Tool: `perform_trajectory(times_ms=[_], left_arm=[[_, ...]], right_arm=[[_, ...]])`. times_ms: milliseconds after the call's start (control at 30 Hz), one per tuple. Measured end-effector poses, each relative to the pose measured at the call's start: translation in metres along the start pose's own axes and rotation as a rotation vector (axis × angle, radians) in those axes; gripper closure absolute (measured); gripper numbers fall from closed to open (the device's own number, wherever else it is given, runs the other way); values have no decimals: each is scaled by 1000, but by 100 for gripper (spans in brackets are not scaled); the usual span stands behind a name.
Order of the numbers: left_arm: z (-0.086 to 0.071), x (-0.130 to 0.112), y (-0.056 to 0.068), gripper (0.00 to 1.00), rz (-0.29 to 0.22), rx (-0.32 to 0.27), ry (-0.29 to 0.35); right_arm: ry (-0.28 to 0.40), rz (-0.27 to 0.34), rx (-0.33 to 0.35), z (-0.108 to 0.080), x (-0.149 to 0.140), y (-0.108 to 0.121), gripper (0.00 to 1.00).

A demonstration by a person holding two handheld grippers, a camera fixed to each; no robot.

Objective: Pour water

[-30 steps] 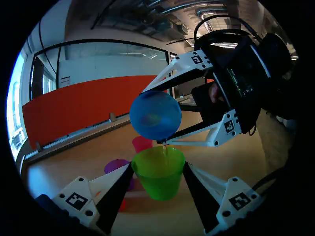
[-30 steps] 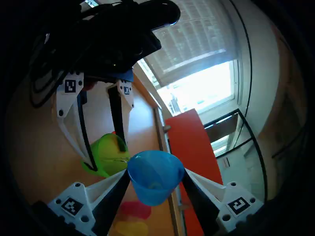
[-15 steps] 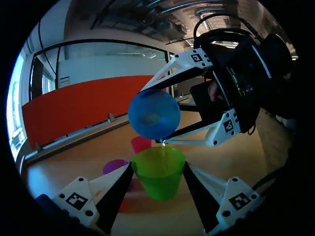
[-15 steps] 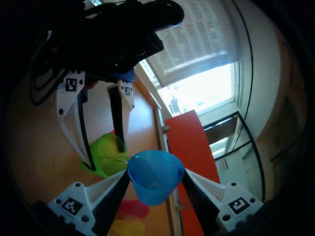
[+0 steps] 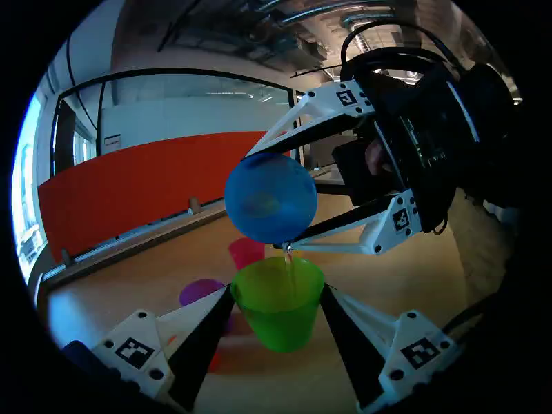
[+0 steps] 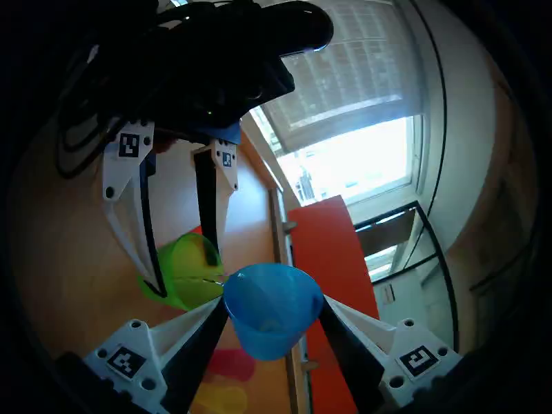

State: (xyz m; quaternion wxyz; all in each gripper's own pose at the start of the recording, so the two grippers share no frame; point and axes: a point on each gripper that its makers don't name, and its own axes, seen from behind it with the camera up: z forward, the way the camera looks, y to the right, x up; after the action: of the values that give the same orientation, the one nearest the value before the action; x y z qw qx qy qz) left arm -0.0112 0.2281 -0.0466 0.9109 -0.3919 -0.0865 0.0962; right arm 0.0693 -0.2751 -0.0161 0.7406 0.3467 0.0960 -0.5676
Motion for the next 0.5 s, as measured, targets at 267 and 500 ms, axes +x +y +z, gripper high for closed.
perform_trajectory(times_ms=[267,500], left_arm=[[0,-1,0,11,0,-1,-2],[0,-1,0,11,2,-1,-4]], right_arm=[[0,-18,-4,-2,2,2,7],[-1,-36,-9,-2,2,3,7]])
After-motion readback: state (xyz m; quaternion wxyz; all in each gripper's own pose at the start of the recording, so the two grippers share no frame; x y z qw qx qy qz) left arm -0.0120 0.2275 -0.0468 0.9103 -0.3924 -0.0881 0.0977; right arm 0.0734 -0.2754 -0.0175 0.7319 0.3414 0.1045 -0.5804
